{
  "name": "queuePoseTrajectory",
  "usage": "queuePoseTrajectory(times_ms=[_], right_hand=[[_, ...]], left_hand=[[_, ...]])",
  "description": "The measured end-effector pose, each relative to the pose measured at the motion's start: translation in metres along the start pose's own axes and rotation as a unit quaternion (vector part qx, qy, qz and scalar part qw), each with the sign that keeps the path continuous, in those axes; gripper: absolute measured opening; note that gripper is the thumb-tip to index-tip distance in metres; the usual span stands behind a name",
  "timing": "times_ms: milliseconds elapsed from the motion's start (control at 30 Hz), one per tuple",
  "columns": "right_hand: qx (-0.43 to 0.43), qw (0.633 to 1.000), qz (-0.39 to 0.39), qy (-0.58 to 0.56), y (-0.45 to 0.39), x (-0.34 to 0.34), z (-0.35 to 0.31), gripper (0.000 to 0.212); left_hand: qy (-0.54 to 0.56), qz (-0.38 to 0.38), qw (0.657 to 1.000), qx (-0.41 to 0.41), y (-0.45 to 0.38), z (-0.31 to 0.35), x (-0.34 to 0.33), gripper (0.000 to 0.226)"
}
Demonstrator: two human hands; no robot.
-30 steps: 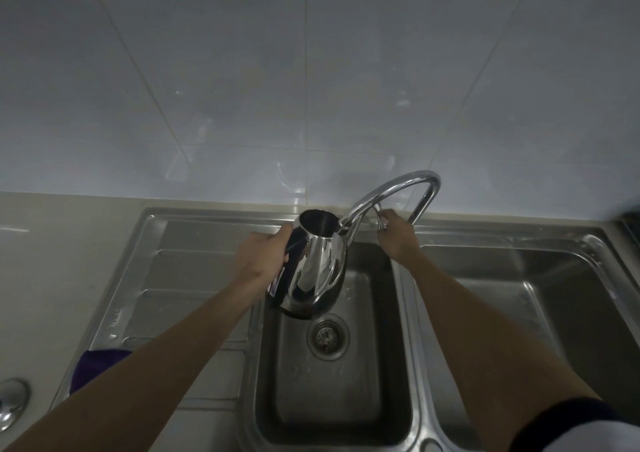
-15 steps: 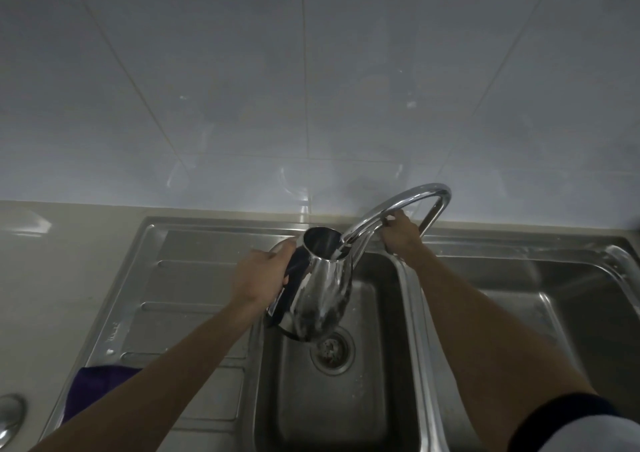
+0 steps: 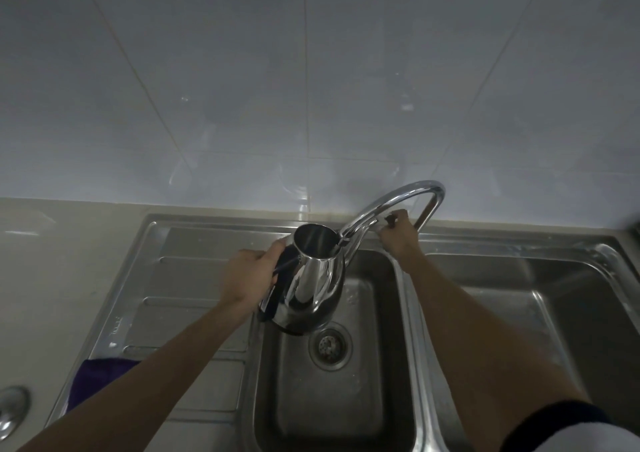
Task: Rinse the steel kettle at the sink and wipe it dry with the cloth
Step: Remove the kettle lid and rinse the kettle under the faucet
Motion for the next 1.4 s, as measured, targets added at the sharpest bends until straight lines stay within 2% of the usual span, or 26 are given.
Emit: queuePoseTrajectory(times_ms=[167,300,400,433,533,600,733,867,1167,1267,1400], right_hand=[[0.026,0.998,0.047,0.026,0.028,0.010,0.011,0.030],[0.041,0.999,0.024,-0.012,0.055,0.020,0.006,0.037],[0.053,0.996,0.076,-0.019,0.091,0.031,0.001,0.019],[0.064,0.995,0.080,-0.018,0.106,0.030,0.000,0.019],[0.085,0.994,0.027,-0.068,0.147,0.014,-0.006,0.034],[0.088,0.988,-0.008,-0.125,0.172,-0.003,-0.019,0.031],[0.078,0.978,-0.047,-0.185,0.217,-0.043,-0.052,0.026],[0.099,0.974,-0.053,-0.198,0.257,-0.084,-0.089,0.031],[0.115,0.965,-0.098,-0.214,0.319,-0.221,-0.169,0.030],[0.125,0.967,-0.083,-0.205,0.341,-0.273,-0.198,0.032],[0.128,0.972,-0.056,-0.191,0.365,-0.335,-0.229,0.032]], left_hand=[[0.006,-0.013,1.000,-0.007,0.004,0.000,-0.004,0.066],[-0.010,-0.027,0.999,-0.022,0.011,0.004,-0.006,0.061],[-0.034,-0.038,0.998,-0.037,0.022,0.007,-0.005,0.060],[-0.045,-0.044,0.997,-0.039,0.028,0.007,-0.005,0.060],[-0.034,-0.049,0.997,-0.039,0.048,0.003,0.004,0.055],[-0.013,-0.038,0.998,-0.043,0.062,-0.004,0.018,0.054],[0.002,0.002,0.999,-0.046,0.084,-0.032,0.064,0.067],[0.016,0.035,0.997,-0.063,0.095,-0.059,0.120,0.054],[0.028,0.086,0.995,-0.040,0.081,-0.154,0.274,0.060],[0.009,0.073,0.995,-0.064,0.063,-0.180,0.329,0.061],[0.025,0.021,0.996,-0.080,0.030,-0.213,0.390,0.070]])
Point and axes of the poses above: each hand's wrist, its own y-axis away from the middle knuckle, its own x-axis out of the back of the hand, z = x × y, the point moved 6 cm from there along -y, towards the middle knuckle, and after that the axes turned 1 degree about -z, right-handed, at the moved point
